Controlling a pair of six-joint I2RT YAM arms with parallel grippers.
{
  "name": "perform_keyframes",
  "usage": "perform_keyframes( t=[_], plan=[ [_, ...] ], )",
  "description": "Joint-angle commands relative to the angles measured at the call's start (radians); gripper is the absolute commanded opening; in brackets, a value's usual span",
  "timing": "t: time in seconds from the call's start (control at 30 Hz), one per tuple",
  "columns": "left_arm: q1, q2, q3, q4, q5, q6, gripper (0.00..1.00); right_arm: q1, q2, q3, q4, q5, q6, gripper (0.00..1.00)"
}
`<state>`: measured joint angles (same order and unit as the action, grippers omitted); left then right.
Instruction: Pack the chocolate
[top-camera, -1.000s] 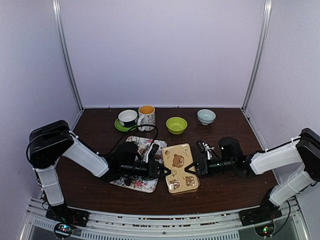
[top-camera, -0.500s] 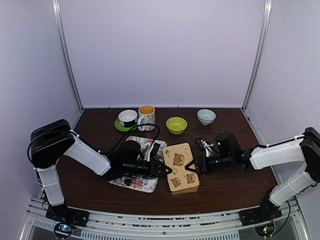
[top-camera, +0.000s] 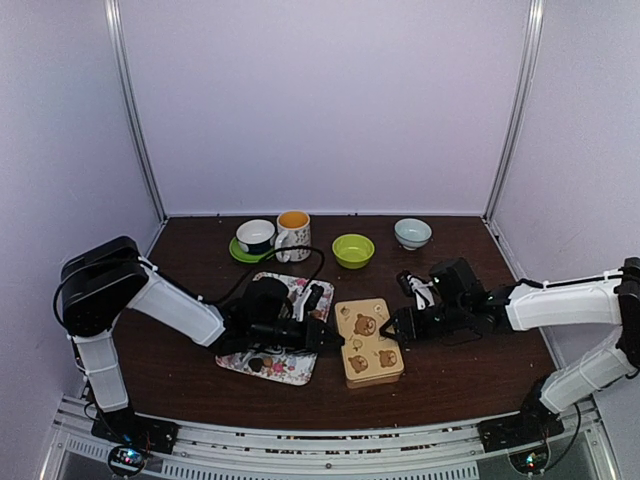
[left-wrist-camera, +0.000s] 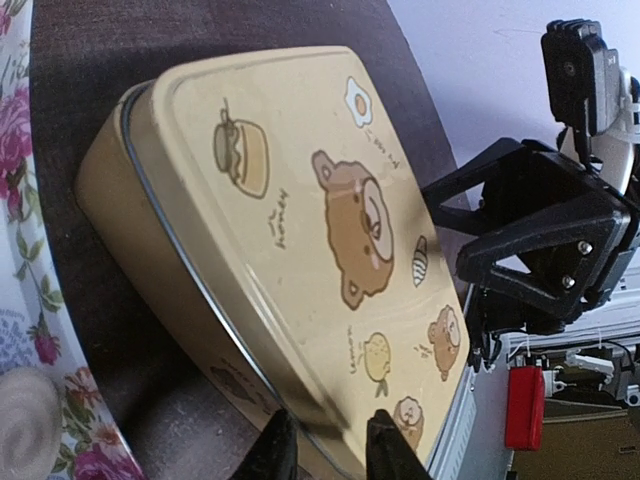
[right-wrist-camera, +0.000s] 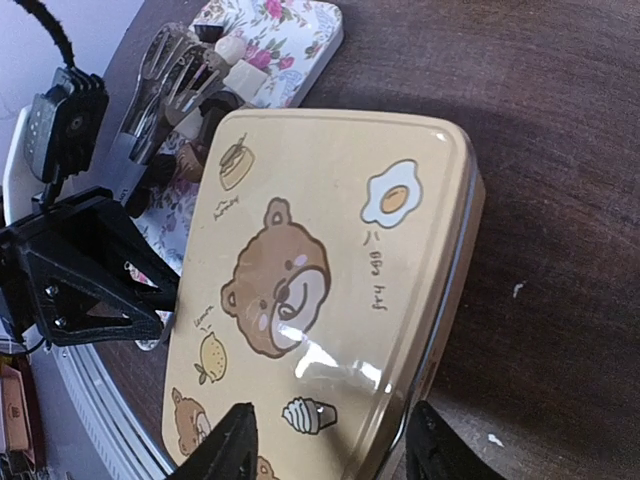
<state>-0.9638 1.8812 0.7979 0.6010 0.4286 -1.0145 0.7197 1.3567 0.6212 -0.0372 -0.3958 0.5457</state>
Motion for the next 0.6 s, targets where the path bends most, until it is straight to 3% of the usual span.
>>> perform_keyframes(
  t=[0.0,0.27,0.47,0.57],
  plan=[
    [-0.005,-0.004,0.035,-0.041,-0.028,0.049,0.27,-0.006,-0.012,0.041,-0.112,0.084,-0.031,0.52],
    [-0.005,-0.006,0.039,-0.056,-0.036,0.047,0.28,-0.010,-0.034,0.055,-0.180,0.093,-0.046,0.66],
    [-0.006,-0.051,-0.020,0.008,-0.048,0.031,0.42,-0.022,-0.089,-0.033,-0.092,-0.017,-0.032,0.76],
    [-0.006,-0.067,-0.038,0.040,-0.042,0.026,0.51,-0.040,-0.083,-0.082,0.009,-0.099,-0.004,0.76]
  ],
)
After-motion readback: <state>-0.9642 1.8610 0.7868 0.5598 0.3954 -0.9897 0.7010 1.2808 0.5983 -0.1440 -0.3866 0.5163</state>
